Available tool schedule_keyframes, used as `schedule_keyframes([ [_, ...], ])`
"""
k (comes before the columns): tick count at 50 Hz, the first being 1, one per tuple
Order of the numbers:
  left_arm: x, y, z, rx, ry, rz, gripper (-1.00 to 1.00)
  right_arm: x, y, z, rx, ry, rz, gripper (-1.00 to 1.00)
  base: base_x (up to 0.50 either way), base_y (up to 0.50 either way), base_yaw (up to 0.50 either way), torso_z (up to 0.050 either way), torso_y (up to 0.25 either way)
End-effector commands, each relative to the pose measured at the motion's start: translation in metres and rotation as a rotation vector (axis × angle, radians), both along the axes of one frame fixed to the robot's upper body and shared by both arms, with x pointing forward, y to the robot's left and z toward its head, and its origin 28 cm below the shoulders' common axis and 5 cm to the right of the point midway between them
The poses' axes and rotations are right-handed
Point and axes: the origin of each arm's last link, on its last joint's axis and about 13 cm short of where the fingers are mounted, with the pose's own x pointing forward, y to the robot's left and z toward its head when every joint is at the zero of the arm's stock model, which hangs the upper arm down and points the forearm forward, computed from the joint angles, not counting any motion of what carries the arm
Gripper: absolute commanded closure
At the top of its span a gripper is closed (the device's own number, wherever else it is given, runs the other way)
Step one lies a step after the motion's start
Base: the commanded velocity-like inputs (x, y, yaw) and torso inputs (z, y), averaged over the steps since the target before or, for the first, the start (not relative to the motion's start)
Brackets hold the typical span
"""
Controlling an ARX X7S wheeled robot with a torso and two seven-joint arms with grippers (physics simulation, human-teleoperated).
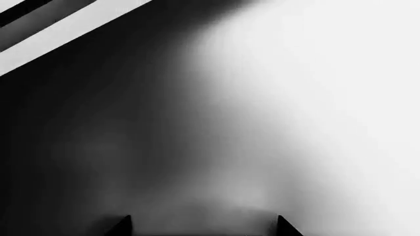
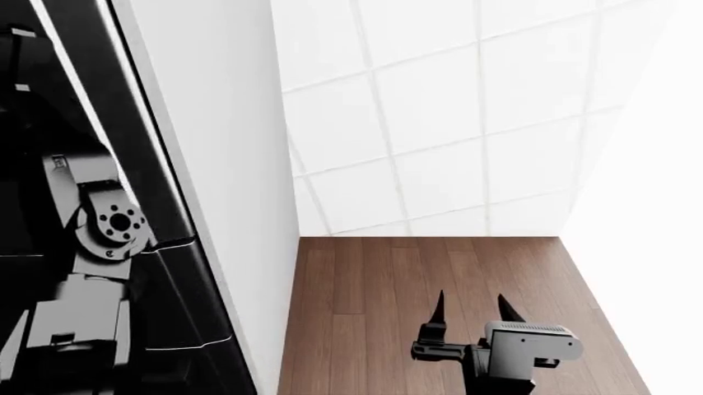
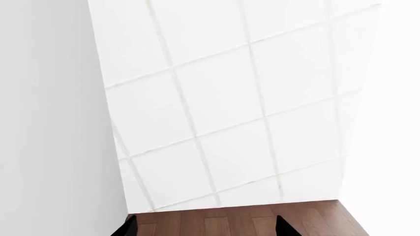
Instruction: Close the fridge doors
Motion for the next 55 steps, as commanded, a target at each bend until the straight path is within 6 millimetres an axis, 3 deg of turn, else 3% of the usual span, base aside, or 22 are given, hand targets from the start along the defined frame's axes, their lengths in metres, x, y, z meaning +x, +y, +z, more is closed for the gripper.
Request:
schedule_keyframes([
  [1,0.017,-0.025,0.004,0.189,0.078,-0.2,-1.0,0.0,0.0,0.0,0.0,0.0,0.0,-1.0,0.0,0.0,0.0,0.0,0.0],
  [11,0.03,-0.034,0.001,0.298,0.135,-0.352,-1.0,0.0,0.0,0.0,0.0,0.0,0.0,-1.0,0.0,0.0,0.0,0.003,0.0],
  [18,0.023,-0.045,-0.006,0.252,0.139,-0.259,-1.0,0.0,0.0,0.0,0.0,0.001,0.0,-1.0,0.0,0.0,0.0,0.003,0.0],
  [26,-0.011,-0.091,-0.032,0.325,0.126,-0.302,-1.0,0.0,0.0,0.0,0.002,0.0,0.004,-1.0,0.0,0.0,0.0,0.001,0.0],
  [31,-0.036,-0.111,-0.069,0.384,0.211,-0.344,-1.0,0.0,0.0,-0.001,0.003,-0.001,0.006,-1.0,0.0,0.0,0.0,0.0,0.0],
  [37,-0.07,-0.128,-0.1,0.49,0.27,-0.395,-1.0,0.001,0.0,-0.002,0.0,0.0,0.007,-1.0,0.0,0.0,0.0,0.0,0.0],
  [55,-0.125,-0.132,-0.158,0.759,0.39,-0.502,-1.0,0.0,0.0,-0.001,-0.003,-0.001,0.005,-1.0,0.0,0.0,0.0,0.0,0.0],
])
